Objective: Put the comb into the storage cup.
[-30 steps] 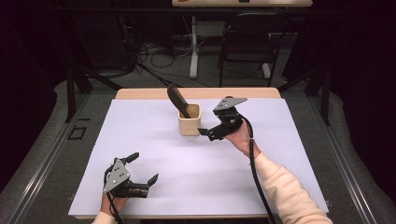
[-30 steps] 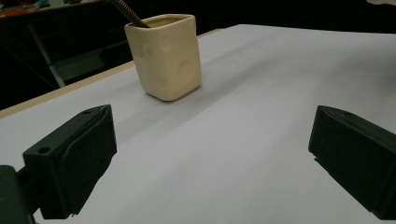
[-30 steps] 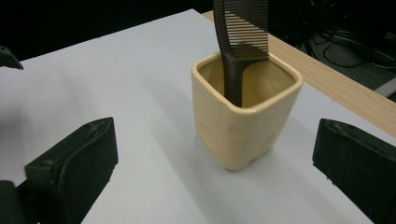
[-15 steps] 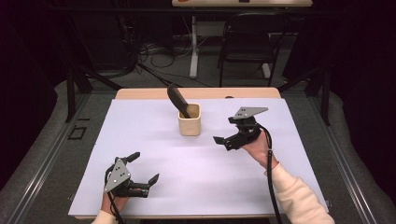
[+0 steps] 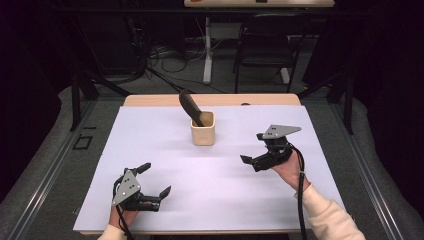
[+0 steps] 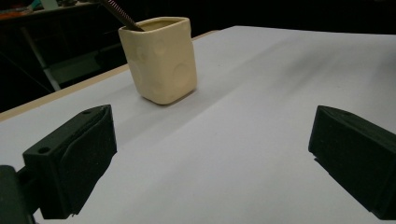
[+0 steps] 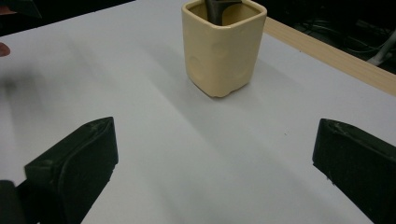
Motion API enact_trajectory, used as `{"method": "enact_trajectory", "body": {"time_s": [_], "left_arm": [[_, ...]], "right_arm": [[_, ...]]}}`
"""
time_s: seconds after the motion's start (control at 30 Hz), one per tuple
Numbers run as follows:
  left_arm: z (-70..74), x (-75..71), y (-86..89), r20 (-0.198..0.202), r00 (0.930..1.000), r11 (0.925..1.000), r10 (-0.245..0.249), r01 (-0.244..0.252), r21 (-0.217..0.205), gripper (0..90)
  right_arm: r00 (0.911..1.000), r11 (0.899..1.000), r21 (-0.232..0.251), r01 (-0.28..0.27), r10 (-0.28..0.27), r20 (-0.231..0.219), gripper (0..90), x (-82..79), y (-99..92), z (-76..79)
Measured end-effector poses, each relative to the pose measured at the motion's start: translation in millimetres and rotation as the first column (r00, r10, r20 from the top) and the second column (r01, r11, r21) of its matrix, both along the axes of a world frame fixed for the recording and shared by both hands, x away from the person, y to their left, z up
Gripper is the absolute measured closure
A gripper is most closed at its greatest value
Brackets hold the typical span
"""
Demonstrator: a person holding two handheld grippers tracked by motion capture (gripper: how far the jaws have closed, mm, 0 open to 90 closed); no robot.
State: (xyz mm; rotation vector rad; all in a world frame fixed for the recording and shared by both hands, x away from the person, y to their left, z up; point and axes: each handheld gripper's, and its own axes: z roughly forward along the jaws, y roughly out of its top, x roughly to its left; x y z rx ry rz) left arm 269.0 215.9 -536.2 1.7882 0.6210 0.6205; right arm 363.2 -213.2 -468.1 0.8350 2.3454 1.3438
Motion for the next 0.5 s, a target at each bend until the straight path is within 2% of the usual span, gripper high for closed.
{"method": "enact_trajectory", "body": {"time_s": [0.5], "left_arm": [[-0.1,0.2,0.0,0.000,1.0000,1.0000,-0.001,0.001,0.003,1.1]], "right_arm": [[0.9995,0.999,-0.028,0.021,-0.021,0.022,0.0,-31.7,-27.5,-16.7]]}}
